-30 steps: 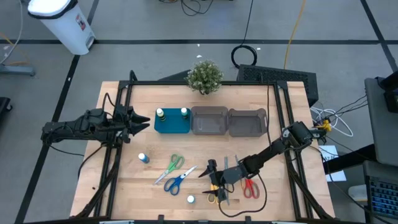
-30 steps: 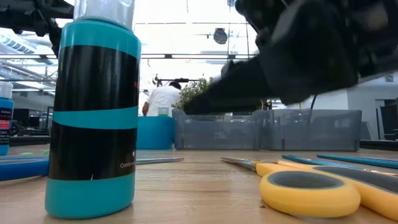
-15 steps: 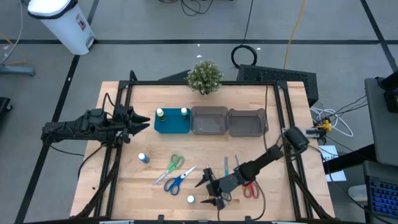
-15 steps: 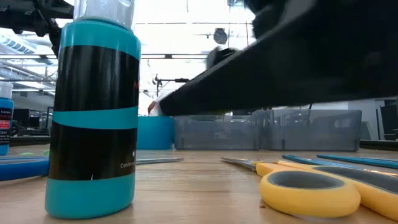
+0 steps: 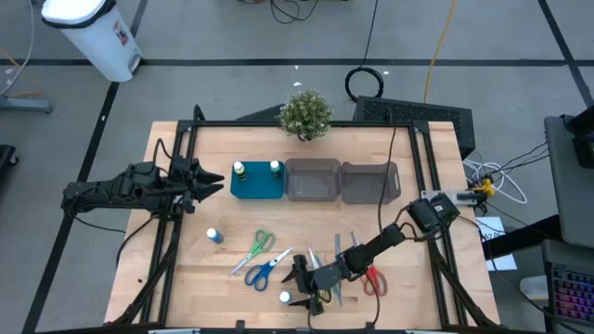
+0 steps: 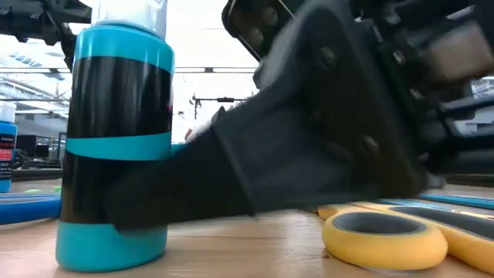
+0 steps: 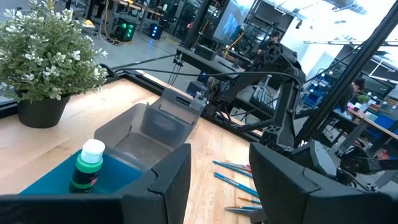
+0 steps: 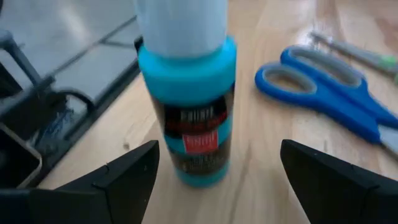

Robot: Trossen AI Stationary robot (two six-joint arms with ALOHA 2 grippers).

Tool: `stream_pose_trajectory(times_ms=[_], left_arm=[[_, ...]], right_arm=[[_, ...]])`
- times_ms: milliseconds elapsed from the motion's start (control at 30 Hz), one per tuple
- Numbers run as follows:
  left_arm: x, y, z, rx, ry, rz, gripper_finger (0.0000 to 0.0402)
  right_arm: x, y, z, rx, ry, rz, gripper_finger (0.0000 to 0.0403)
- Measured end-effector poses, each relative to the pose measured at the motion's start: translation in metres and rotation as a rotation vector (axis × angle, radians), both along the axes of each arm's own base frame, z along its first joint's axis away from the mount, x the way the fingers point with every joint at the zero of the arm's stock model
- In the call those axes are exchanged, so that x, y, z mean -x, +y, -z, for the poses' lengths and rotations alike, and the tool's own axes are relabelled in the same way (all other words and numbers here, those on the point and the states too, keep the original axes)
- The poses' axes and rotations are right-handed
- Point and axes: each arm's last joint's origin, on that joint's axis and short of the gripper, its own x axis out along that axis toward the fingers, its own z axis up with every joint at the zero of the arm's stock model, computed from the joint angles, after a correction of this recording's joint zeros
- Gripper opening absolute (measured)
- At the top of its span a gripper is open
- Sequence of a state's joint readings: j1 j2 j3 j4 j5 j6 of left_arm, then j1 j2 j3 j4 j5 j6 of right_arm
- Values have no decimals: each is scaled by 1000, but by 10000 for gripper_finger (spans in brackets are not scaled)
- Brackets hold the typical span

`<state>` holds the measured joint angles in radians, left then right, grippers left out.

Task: Pick & Place Paint Supplies
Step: Put the bottom blue paint bottle into the blue bin

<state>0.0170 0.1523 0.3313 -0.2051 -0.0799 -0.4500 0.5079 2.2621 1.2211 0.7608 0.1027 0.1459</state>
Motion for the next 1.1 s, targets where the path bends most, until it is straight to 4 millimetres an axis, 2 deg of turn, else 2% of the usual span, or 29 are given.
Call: stream_pose_trajectory(times_ms=[200,333,533,900,1100], left_arm=[[0,0,0,0,0,0,170],[0,0,0,0,0,0,170],[0,0,0,0,0,0,170],[0,0,0,0,0,0,170],[0,0,0,0,0,0,170]], right_arm=[[-2,-1,7,-28,-19,9,322],[-2,-1,8,-28,-11,11,305],[-2,-1,6,-10,-34,3,252],[-3,-2,5,10,-57,-4,124],[-3,-1,-16,-8,-86,-5,99]])
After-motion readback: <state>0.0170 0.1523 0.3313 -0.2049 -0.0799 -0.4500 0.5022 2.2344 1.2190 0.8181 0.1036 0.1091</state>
